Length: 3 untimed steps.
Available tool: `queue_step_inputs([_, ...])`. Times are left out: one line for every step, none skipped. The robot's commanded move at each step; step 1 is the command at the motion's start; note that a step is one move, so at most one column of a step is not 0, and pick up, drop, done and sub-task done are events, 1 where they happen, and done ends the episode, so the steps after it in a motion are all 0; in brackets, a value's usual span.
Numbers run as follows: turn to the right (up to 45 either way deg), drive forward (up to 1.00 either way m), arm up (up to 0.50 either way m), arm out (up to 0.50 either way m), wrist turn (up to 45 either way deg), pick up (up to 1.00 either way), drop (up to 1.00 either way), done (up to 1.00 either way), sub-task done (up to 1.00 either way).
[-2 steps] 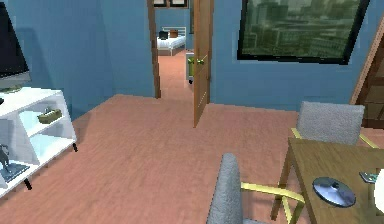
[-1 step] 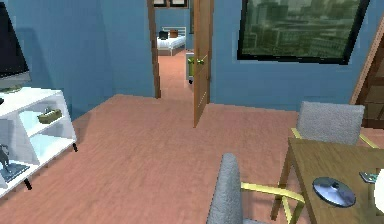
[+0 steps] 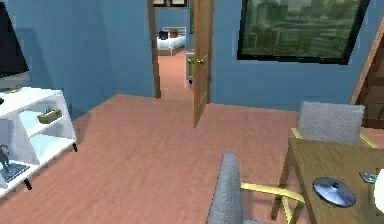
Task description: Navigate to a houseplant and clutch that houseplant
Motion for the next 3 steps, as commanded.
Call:
queue_step_inputs([0.0,0.00,-0.30,0.00,0.0,0.00,0.00,0.00,0.00])
queue_step_inputs([0.0,0.00,0.00,0.00,0.0,1.00,0.00,0.00,0.00])
queue_step_inputs([0.0,0.00,0.10,0.00,0.0,0.00,0.00,0.00,0.00])
